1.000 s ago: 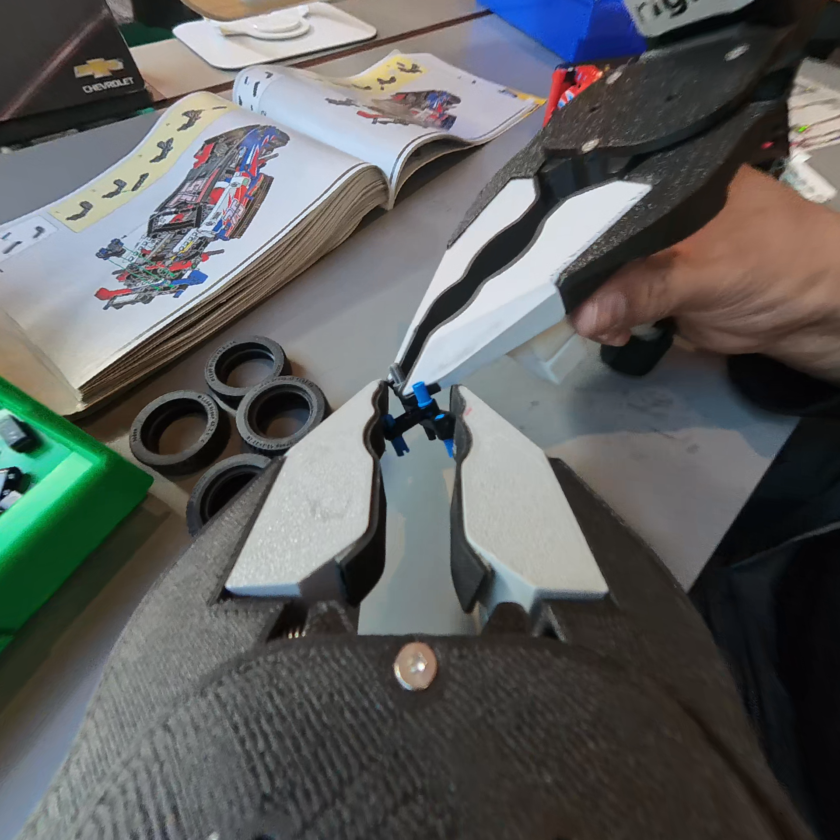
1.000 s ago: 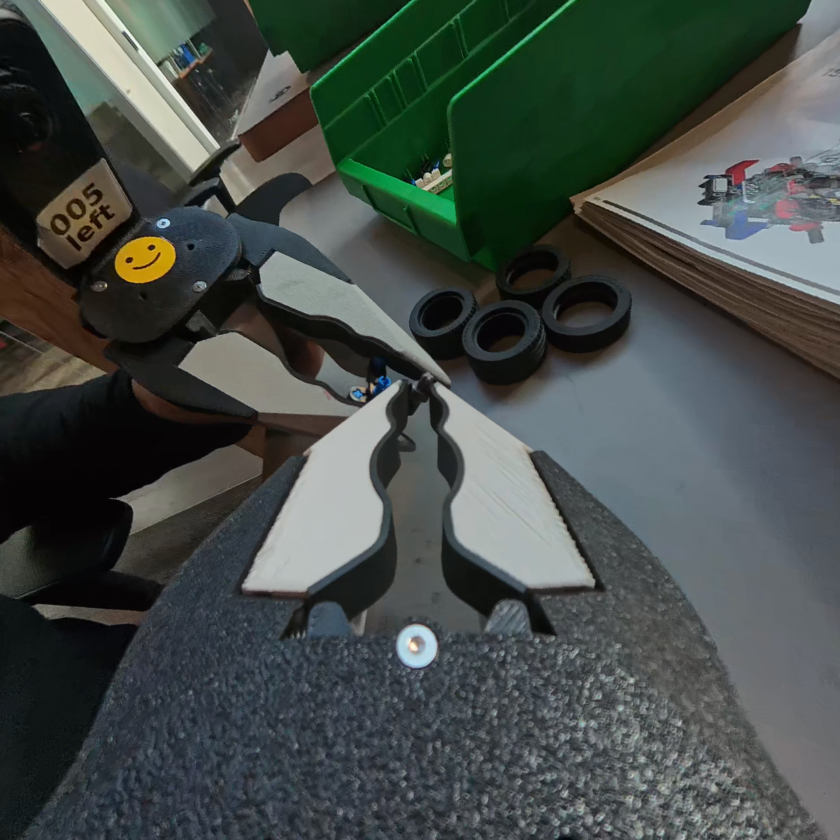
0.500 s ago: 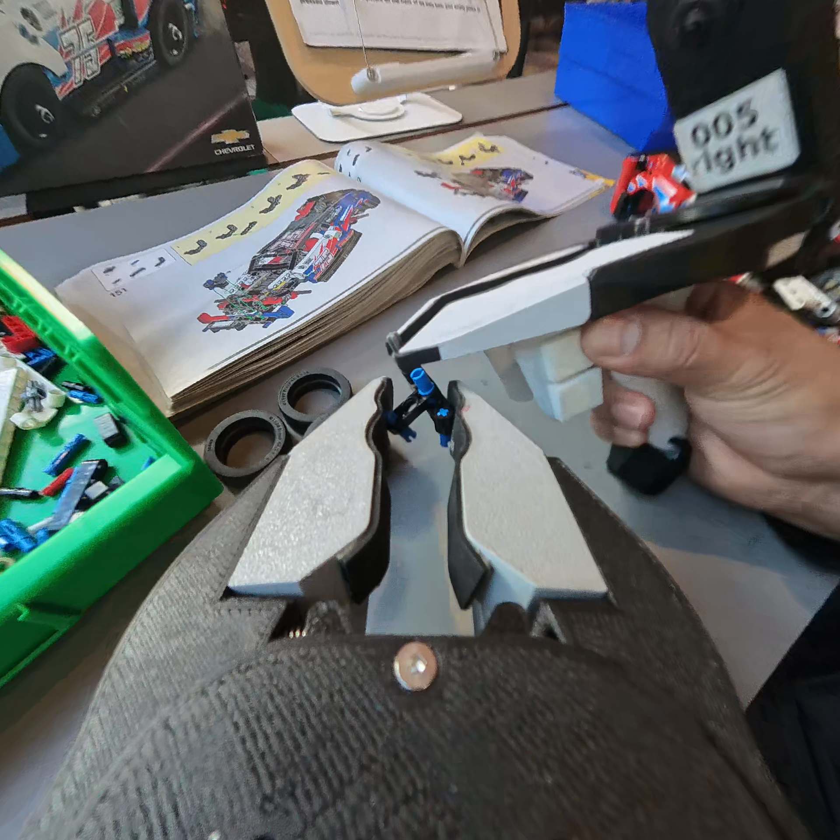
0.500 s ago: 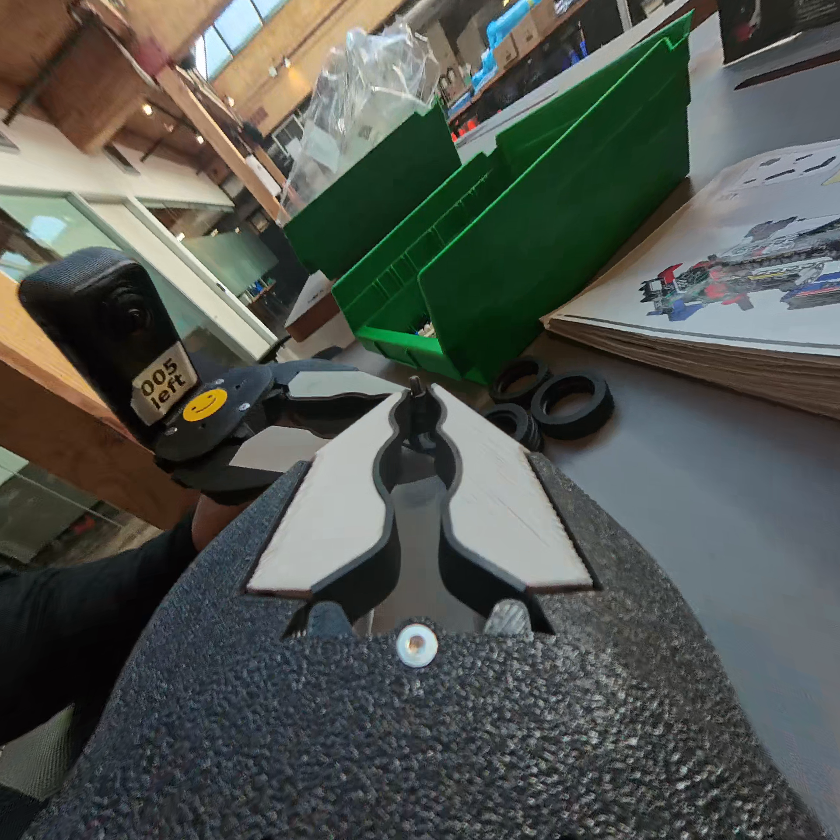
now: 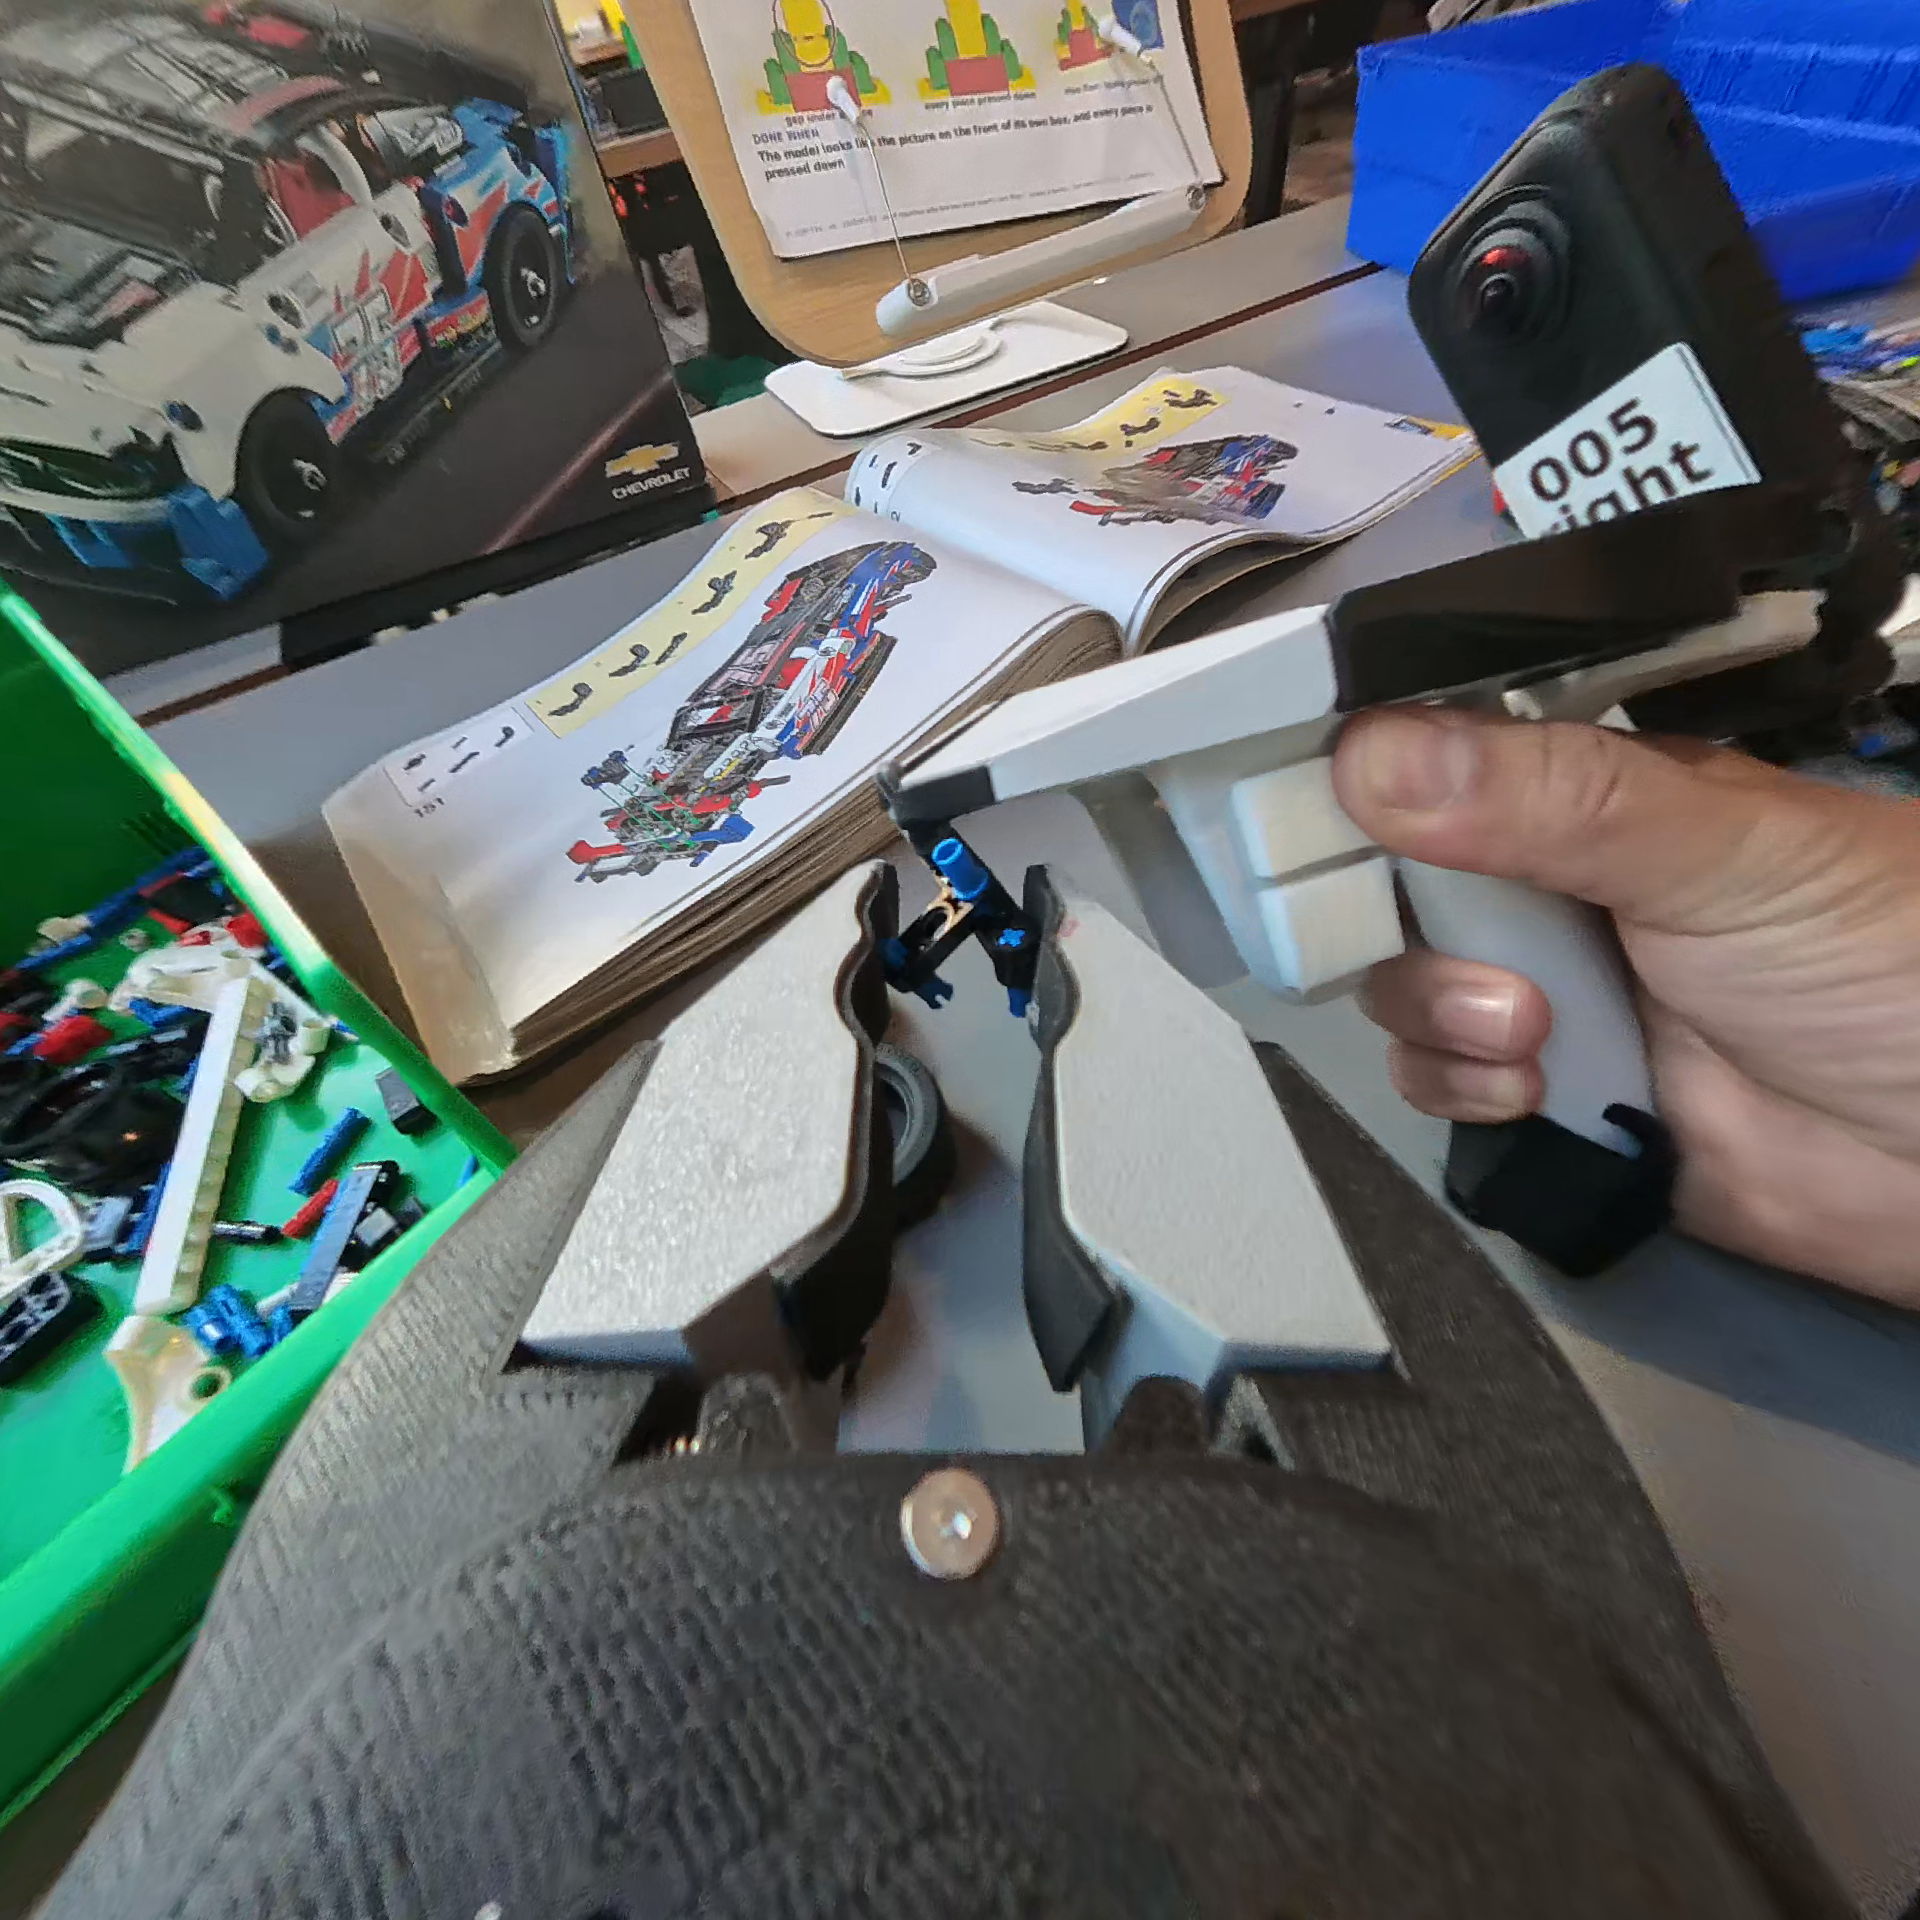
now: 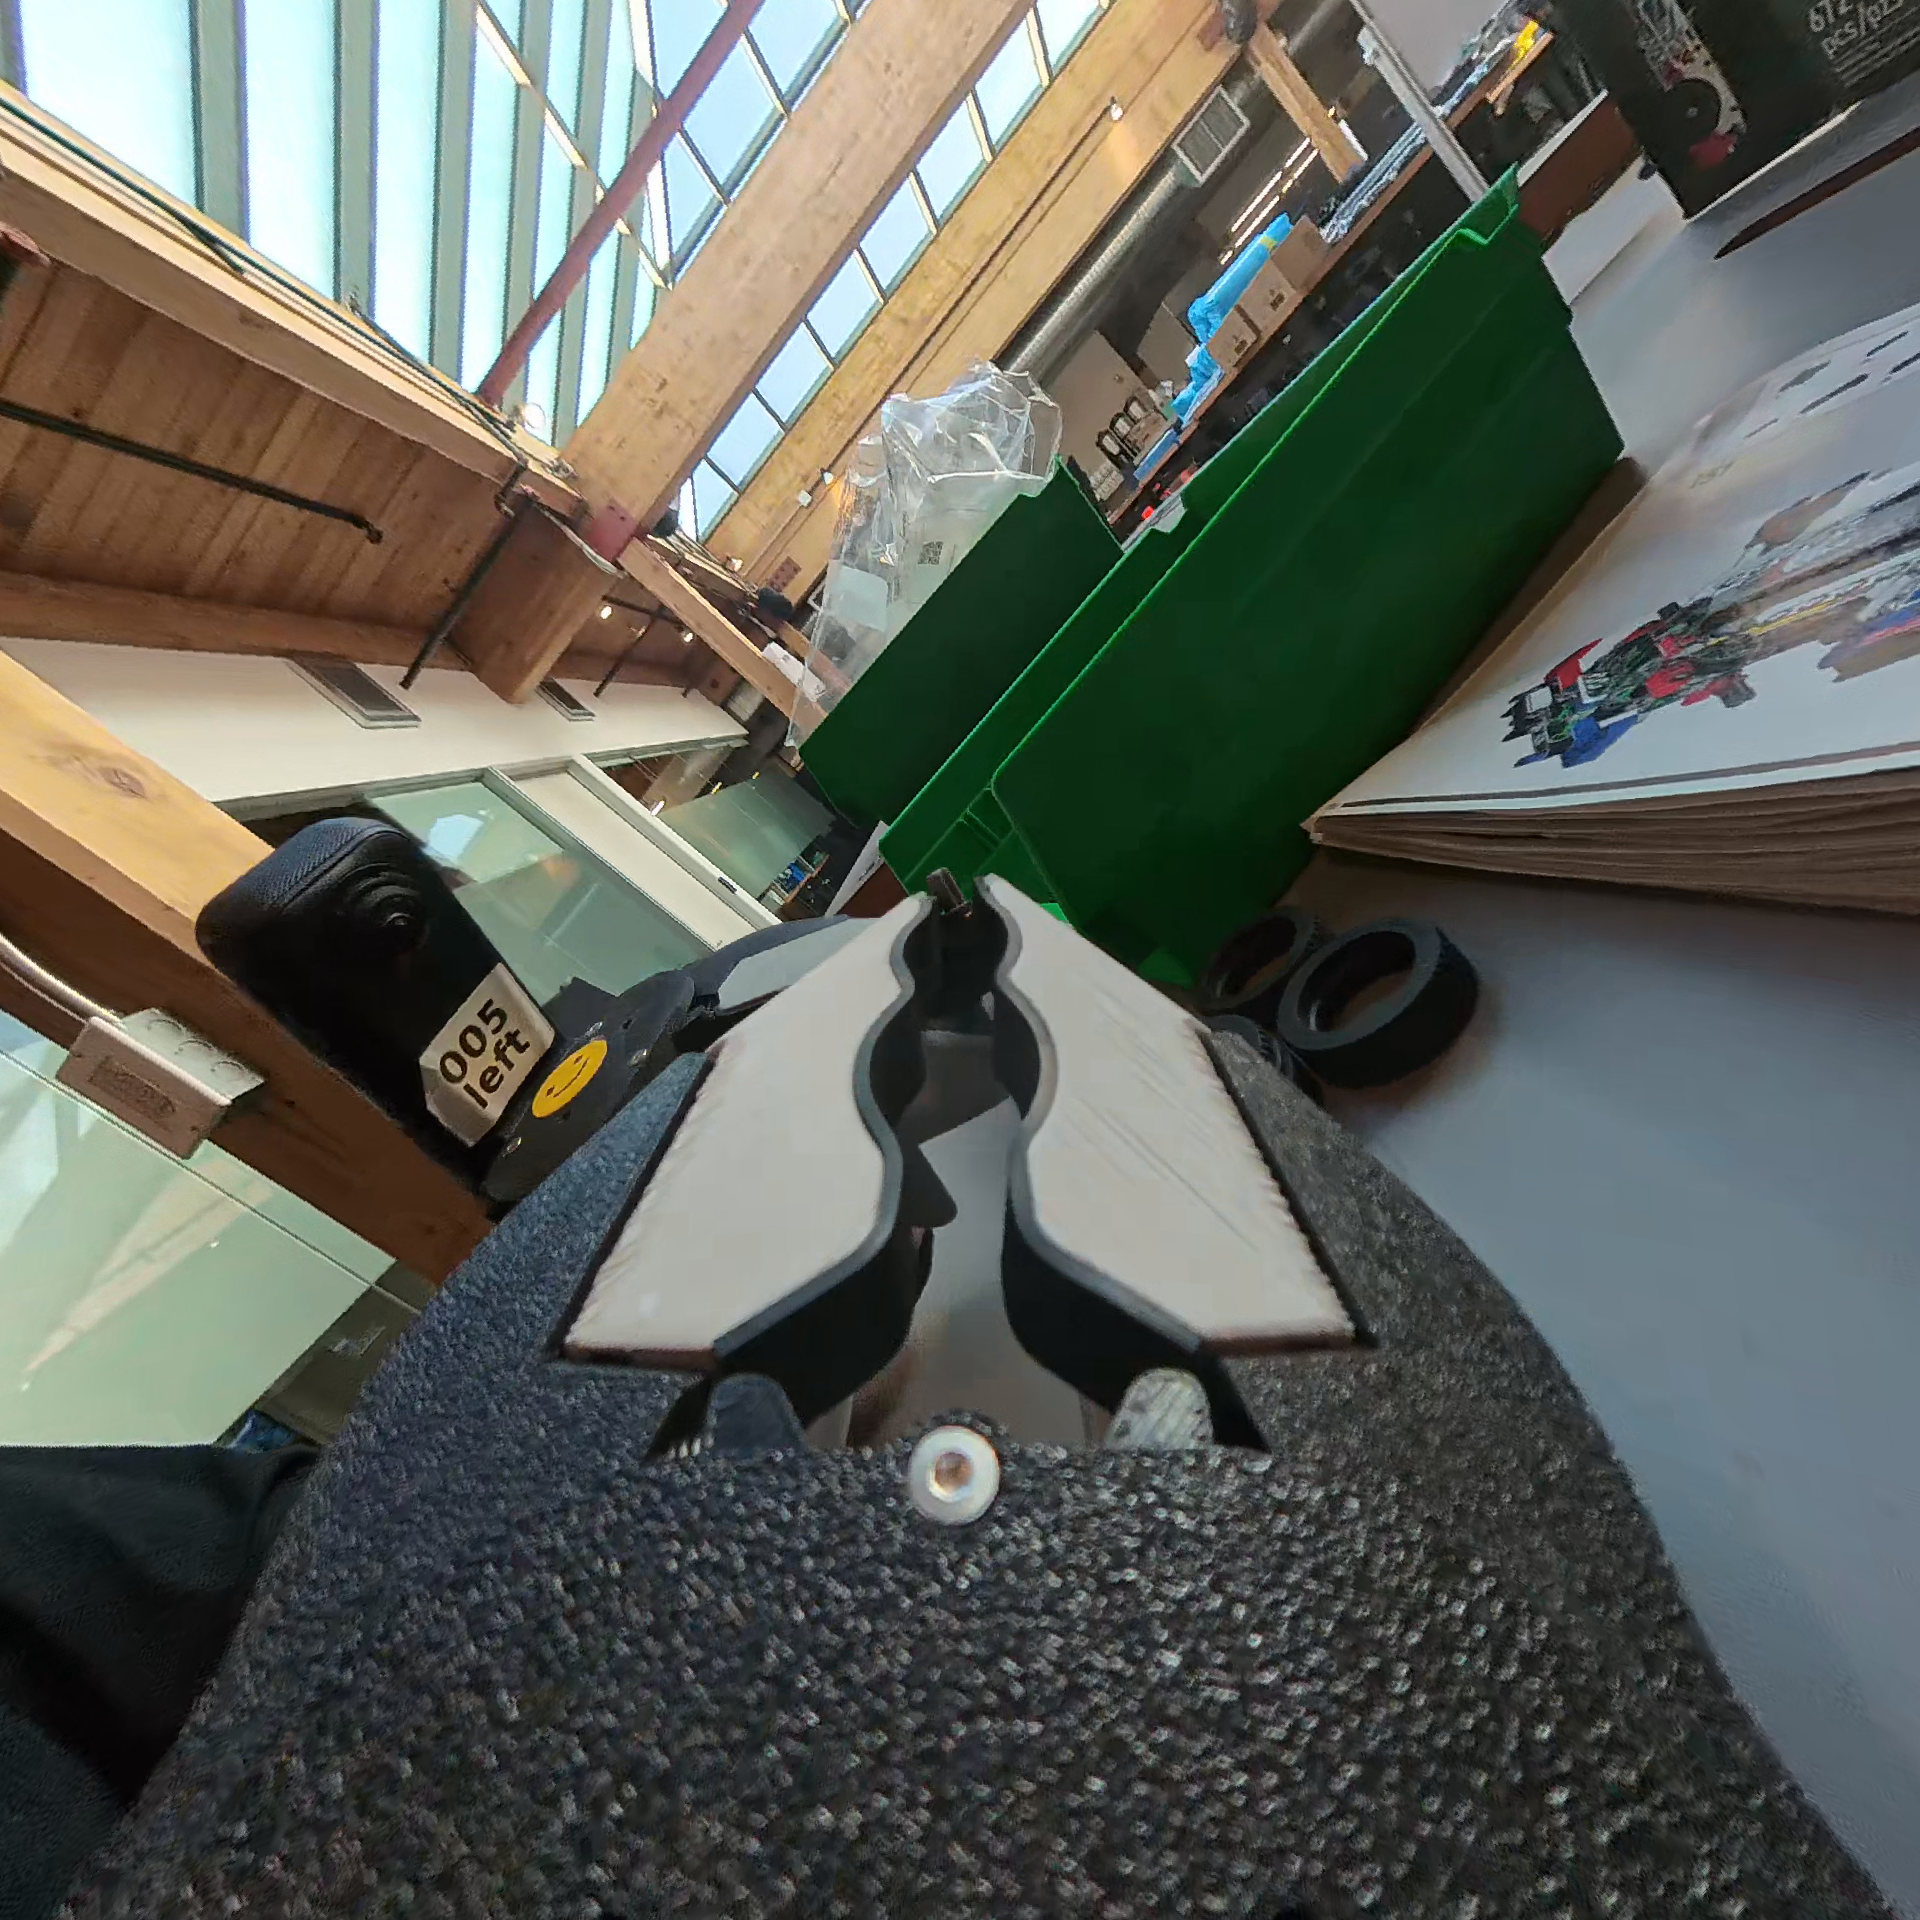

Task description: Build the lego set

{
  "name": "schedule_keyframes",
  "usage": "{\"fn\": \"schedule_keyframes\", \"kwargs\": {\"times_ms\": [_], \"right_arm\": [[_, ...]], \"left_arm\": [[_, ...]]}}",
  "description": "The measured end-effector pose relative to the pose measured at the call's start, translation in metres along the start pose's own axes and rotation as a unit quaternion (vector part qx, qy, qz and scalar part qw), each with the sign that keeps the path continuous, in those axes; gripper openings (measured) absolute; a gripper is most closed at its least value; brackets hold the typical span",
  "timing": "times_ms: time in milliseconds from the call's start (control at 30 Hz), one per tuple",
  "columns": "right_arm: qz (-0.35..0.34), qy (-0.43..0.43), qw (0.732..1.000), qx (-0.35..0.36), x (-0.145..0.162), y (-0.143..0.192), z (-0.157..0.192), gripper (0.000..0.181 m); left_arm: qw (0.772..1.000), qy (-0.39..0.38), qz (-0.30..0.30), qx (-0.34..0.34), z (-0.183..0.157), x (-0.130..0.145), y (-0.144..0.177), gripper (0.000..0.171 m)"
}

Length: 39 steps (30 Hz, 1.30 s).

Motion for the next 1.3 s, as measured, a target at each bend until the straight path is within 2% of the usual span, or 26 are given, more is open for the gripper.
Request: {"fn": "schedule_keyframes", "kwargs": {"times_ms": [167,267,300,333,367,400,433,533,600,667,767,1000,1167,1300], "right_arm": [[-0.009,0.009,1.000,-0.012,-0.002,0.002,0.004,0.001],[-0.016,0.016,0.999,-0.027,-0.003,0.002,0.008,0.001],[-0.041,0.014,0.998,-0.034,-0.008,0.004,0.008,0.000],[-0.114,-0.003,0.993,-0.030,-0.024,0.018,0.001,0.000],[-0.152,-0.047,0.986,-0.055,-0.037,0.028,-0.007,0.000],[-0.153,-0.071,0.983,-0.069,-0.041,0.030,-0.013,0.000],[-0.109,-0.073,0.989,-0.070,-0.037,0.024,-0.014,0.000],[0.021,0.002,0.999,-0.044,-0.008,0.002,0.000,0.000],[0.093,0.038,0.995,-0.019,0.008,-0.005,0.005,0.000],[0.145,0.069,0.987,0.022,0.016,-0.001,0.005,0.001],[0.194,0.105,0.972,0.085,0.020,0.011,0.001,0.012],[0.254,0.126,0.956,0.073,0.033,0.008,0.004,0.015],[0.339,0.231,0.906,0.102,0.042,0.006,0.003,0.012],[0.374,0.286,0.875,0.112,0.049,0.006,0.002,0.009]], "left_arm": [[0.999,0.026,-0.005,0.027,-0.002,-0.003,0.001,0.024],[0.990,0.109,-0.016,0.084,-0.004,-0.006,0.004,0.025],[0.986,0.119,-0.001,0.120,-0.009,0.000,0.005,0.024],[0.981,0.117,0.053,0.147,-0.021,0.018,0.001,0.024],[0.982,0.091,0.090,0.141,-0.027,0.025,0.001,0.025],[0.990,0.065,0.042,0.118,-0.027,0.015,0.006,0.024],[0.994,0.042,0.027,0.101,-0.025,0.009,0.010,0.025],[0.994,0.003,0.059,0.087,-0.016,0.010,0.011,0.025],[0.992,-0.001,0.071,0.105,-0.015,0.022,0.012,0.025],[0.991,-0.001,0.096,0.095,-0.006,0.036,0.014,0.025],[0.993,-0.010,0.075,0.086,0.003,0.035,0.020,0.025],[0.992,-0.055,0.056,0.099,-0.006,0.033,0.025,0.026],[0.988,-0.091,0.077,0.101,-0.012,0.039,0.025,0.026],[0.983,-0.125,0.102,0.082,-0.015,0.046,0.022,0.026]]}}
Point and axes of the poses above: each gripper's, where its closed fingertips meet, y back along the fingers, x out of its underside, z = x × y across the jaws, the point moved 5 cm from there along y, back along the fingers, and after that the axes turned 7 degrees about -x, right-handed, at the moved point
